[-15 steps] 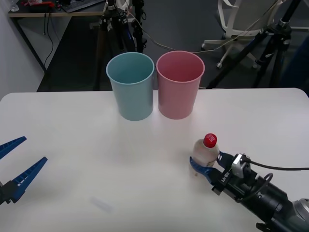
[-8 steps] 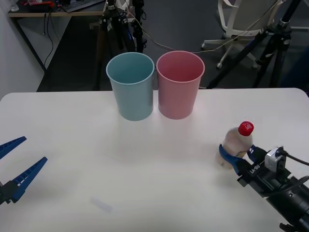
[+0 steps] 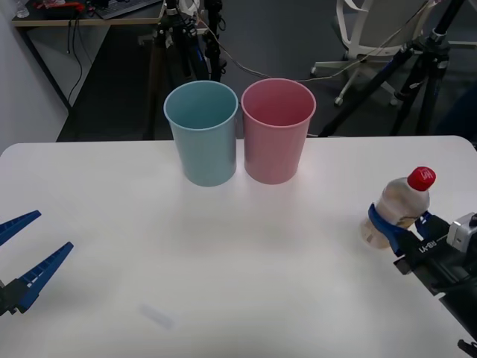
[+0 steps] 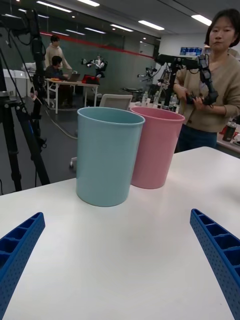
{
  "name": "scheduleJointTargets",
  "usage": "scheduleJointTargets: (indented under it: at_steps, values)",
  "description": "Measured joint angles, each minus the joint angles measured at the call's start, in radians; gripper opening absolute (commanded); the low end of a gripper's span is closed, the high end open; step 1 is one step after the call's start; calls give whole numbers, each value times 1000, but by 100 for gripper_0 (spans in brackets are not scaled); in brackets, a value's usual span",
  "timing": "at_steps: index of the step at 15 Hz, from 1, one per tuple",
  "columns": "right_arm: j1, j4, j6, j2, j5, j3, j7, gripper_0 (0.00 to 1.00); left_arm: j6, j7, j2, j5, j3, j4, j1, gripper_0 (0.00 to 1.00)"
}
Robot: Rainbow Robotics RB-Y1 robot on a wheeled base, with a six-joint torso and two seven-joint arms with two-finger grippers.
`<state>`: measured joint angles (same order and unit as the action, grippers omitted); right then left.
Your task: Grasp the object on the table and drop it into the matching bin: aluminum can to the light blue bin, PET bottle to the pink bin.
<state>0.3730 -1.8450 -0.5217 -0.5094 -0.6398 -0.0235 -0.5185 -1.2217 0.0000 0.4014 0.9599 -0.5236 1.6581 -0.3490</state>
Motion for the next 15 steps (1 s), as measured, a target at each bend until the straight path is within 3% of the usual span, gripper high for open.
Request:
scheduleJointTargets:
  at_steps: [6, 11, 15]
  values:
    - [24, -241, 167, -236, 127, 31, 58, 0, 0, 0, 0, 0, 0, 0, 0, 100]
    - [38, -413, 280, -481, 327, 38, 85, 0, 0, 0, 0, 0, 0, 0, 0, 100]
    - [32, -502, 338, -635, 501, -21, 89, 0, 0, 0, 0, 0, 0, 0, 0, 100]
